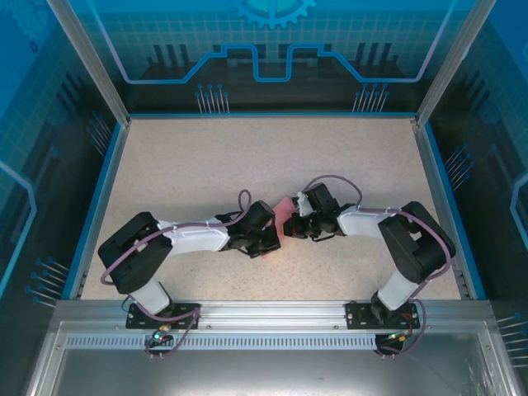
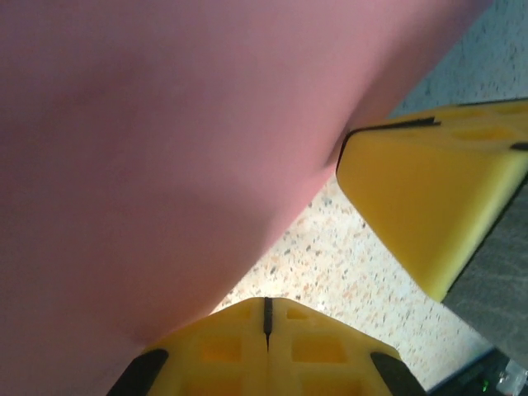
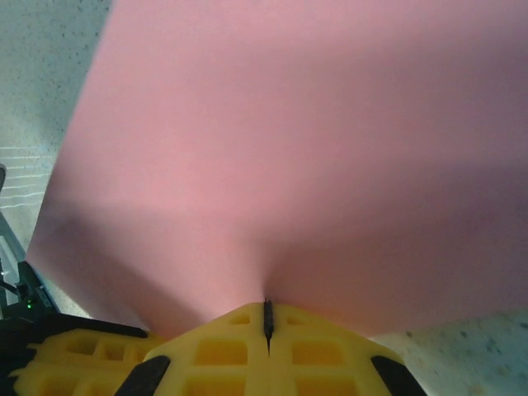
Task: Fold a paper plane with a square sheet of paper (pick it up from the middle)
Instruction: Rotate the square sheet of paper at the center of the table, then first fold in half a square sheet of paper at the center of the table.
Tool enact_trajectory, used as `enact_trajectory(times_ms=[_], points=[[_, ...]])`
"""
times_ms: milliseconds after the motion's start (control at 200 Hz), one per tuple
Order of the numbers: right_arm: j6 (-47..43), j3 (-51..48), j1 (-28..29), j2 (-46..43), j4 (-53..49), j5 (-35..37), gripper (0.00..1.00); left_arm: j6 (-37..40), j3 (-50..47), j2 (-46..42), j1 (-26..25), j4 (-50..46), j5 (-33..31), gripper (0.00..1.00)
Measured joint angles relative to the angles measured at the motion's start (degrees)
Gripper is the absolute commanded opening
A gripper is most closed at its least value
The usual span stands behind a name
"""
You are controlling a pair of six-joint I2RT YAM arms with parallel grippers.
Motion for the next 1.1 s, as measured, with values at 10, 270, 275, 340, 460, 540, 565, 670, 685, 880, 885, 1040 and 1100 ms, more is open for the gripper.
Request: enact_trajectory(times_ms=[10, 270, 275, 340, 460, 540, 565, 670, 685, 880, 885, 1040, 1100], points=[[0.0, 0.0, 0.0, 0.2, 0.2, -0.1, 0.00, -0.1, 0.0, 0.0, 0.0, 0.0, -0.2, 0.00], [-0.5, 0.0, 0.0, 3.7, 2.1, -1.2, 0.00, -1.5, 0.0, 0.0, -0.1, 0.0, -2.4, 0.00], [-0.5, 0.0, 0.0, 3.7, 2.2, -1.2, 0.00, -1.5, 0.0, 0.0, -0.1, 0.0, -2.4, 0.00], [-0.5, 0.0, 0.0, 3.8, 2.3, -1.4, 0.00, -1.5, 0.2, 0.0, -0.1, 0.0, -2.5, 0.00], [-0.7, 0.0, 0.0, 3.8, 2.4, -1.5, 0.00, -1.5, 1.5, 0.2, -0.2, 0.0, -2.6, 0.00], [-0.9, 0.0, 0.0, 3.8, 2.4, -1.5, 0.00, -1.5, 2.5, 1.0, -0.2, 0.2, -2.6, 0.00], [-0.9, 0.0, 0.0, 3.8, 2.4, -1.5, 0.00, -1.5, 2.7, 1.3, -0.3, 0.2, -2.6, 0.00], [-1.1, 0.0, 0.0, 3.8, 2.4, -1.6, 0.00, -1.5, 3.3, 2.5, -0.3, 0.1, -2.8, 0.00], [-1.1, 0.0, 0.0, 3.8, 2.4, -1.6, 0.00, -1.5, 3.3, 2.6, -0.3, 0.0, -3.0, 0.00], [-1.1, 0.0, 0.0, 3.8, 2.4, -1.7, 0.00, -1.5, 3.5, 3.4, -0.3, -0.4, -4.1, 0.00], [-1.1, 0.0, 0.0, 3.8, 2.4, -1.6, 0.00, -1.5, 3.5, 3.4, -0.3, -0.4, -4.1, 0.00], [-1.1, 0.0, 0.0, 3.6, 2.5, -2.0, 0.00, -1.5, 3.5, 3.5, -0.3, -0.4, -4.5, 0.00], [-1.1, 0.0, 0.0, 3.3, 2.7, -2.3, 0.00, -1.5, 3.5, 3.5, -0.3, -0.5, -4.5, 0.00]])
